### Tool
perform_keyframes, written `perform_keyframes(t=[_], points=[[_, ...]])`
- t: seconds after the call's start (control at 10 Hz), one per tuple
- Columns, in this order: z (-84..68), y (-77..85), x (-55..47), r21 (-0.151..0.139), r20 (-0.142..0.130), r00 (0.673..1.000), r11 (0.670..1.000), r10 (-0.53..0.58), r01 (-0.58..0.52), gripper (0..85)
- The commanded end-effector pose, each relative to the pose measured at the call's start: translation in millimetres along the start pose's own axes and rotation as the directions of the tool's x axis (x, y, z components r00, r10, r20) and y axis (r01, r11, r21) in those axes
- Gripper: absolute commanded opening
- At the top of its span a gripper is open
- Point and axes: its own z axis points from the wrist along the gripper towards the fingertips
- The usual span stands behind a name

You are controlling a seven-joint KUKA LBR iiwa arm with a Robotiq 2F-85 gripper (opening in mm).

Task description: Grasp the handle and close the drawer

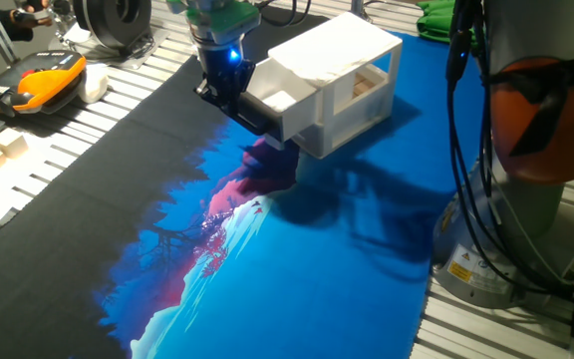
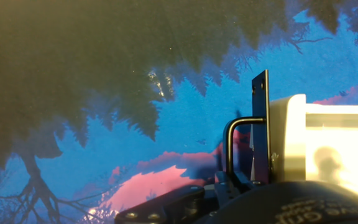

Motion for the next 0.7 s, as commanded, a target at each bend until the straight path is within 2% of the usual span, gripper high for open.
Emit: perform_keyframes(t=[0.0, 0.6], points=[[0.3, -1.1, 0.4, 0.000, 0.001, 1.000, 1.000, -0.001, 0.001, 0.0], [-0.8, -12.0, 0.5, -0.003, 0.003, 1.000, 1.000, -0.015, 0.015, 0.0]])
